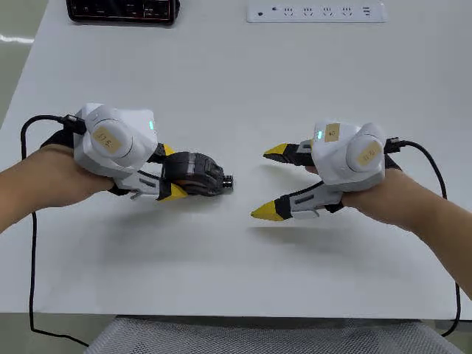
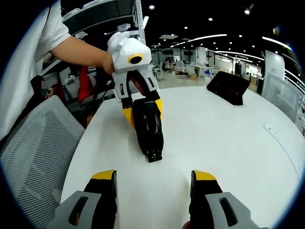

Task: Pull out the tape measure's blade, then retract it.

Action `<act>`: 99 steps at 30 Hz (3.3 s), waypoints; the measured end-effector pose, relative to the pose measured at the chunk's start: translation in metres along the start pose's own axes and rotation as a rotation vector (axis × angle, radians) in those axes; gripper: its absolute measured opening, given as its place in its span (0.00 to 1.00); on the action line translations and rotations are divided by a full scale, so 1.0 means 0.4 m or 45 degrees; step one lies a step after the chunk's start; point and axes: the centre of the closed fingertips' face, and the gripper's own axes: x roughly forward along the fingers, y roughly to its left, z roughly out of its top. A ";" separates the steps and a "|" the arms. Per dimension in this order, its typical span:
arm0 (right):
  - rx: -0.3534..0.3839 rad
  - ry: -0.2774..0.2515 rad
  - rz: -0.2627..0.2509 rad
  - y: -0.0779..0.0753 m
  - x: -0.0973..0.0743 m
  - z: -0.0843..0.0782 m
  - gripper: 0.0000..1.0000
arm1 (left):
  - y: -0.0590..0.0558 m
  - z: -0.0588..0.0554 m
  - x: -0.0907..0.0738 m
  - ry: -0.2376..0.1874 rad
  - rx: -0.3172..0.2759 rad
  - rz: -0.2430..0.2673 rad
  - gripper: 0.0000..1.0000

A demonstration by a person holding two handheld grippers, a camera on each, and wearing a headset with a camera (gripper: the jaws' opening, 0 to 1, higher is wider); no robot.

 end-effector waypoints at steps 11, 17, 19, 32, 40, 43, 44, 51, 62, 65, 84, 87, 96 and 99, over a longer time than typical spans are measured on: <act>-0.040 -0.035 0.021 -0.012 0.041 0.006 0.46 | -0.001 -0.004 0.002 0.019 0.001 0.006 0.28; -0.047 -0.053 0.026 -0.011 0.062 0.016 0.40 | -0.001 -0.005 0.003 0.032 -0.006 0.005 0.28; -0.061 -0.055 0.030 -0.008 0.068 0.019 0.37 | -0.001 -0.005 0.003 0.033 -0.008 0.003 0.28; -0.111 -0.064 0.049 -0.012 0.104 0.028 0.25 | 0.001 -0.005 0.003 0.034 -0.023 0.000 0.28; -0.129 -0.057 0.062 -0.014 0.117 0.021 0.17 | 0.002 -0.007 0.004 0.037 -0.021 -0.004 0.28; -0.132 -0.059 0.063 -0.014 0.119 0.023 0.14 | 0.002 -0.007 0.004 0.037 -0.019 -0.004 0.28; -0.135 -0.059 0.064 -0.013 0.120 0.023 0.13 | 0.002 -0.007 0.004 0.037 -0.018 -0.003 0.28; -0.150 -0.066 0.073 -0.011 0.124 0.023 0.12 | 0.002 -0.007 0.004 0.036 -0.015 0.000 0.28; -0.134 -0.049 0.059 -0.012 0.124 0.022 0.10 | 0.000 -0.006 0.005 0.037 0.000 -0.002 0.28; -0.114 -0.034 0.045 -0.012 0.123 0.022 0.10 | 0.002 -0.006 0.006 0.036 0.000 -0.001 0.28; -0.128 -0.014 0.046 -0.015 0.092 0.016 0.09 | 0.006 -0.011 0.003 0.041 0.008 -0.001 0.27; -0.127 -0.010 0.041 -0.016 0.082 0.010 0.09 | 0.005 -0.010 0.003 0.044 0.013 -0.002 0.27; -0.084 -0.004 0.030 -0.013 0.051 -0.011 0.09 | 0.005 -0.008 0.006 0.057 0.025 -0.012 0.27; -0.074 -0.003 0.024 -0.016 0.043 -0.019 0.09 | 0.005 -0.008 0.005 0.060 0.026 -0.014 0.27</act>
